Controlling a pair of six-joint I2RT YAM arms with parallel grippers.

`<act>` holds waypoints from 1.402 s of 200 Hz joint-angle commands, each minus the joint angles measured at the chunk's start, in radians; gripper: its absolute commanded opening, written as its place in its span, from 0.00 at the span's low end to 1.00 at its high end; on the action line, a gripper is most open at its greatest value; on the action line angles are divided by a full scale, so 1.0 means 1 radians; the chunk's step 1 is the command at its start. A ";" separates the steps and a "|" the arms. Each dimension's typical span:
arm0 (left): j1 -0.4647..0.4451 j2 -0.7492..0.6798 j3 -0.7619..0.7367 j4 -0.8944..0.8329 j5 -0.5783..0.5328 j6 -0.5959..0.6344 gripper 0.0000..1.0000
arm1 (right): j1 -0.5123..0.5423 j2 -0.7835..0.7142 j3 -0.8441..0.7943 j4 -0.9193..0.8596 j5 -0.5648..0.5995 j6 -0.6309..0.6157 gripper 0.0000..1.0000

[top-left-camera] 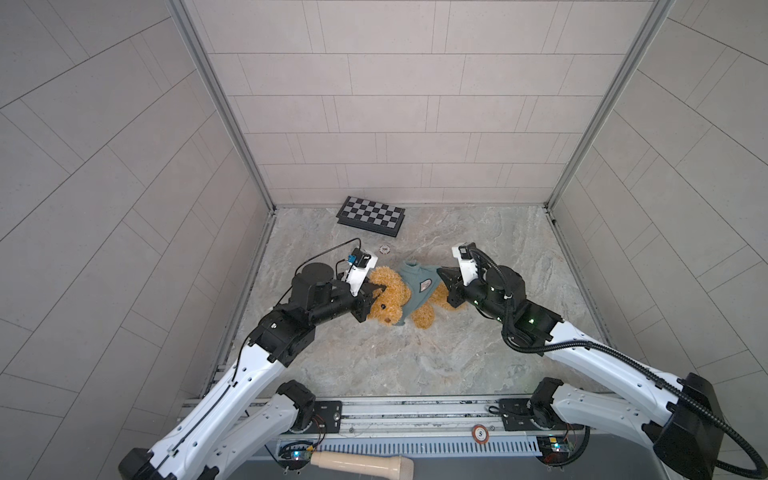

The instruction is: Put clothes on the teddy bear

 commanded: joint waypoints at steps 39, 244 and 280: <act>0.002 -0.110 -0.052 0.072 -0.083 -0.081 0.00 | -0.045 -0.031 -0.050 -0.097 0.182 0.050 0.00; 0.001 -0.263 -0.124 0.229 -0.298 -0.244 0.00 | -0.046 -0.070 -0.247 0.160 -0.047 0.069 0.00; 0.002 -0.186 -0.099 0.216 -0.087 -0.181 0.00 | -0.003 -0.127 -0.282 0.350 -0.344 -0.038 0.12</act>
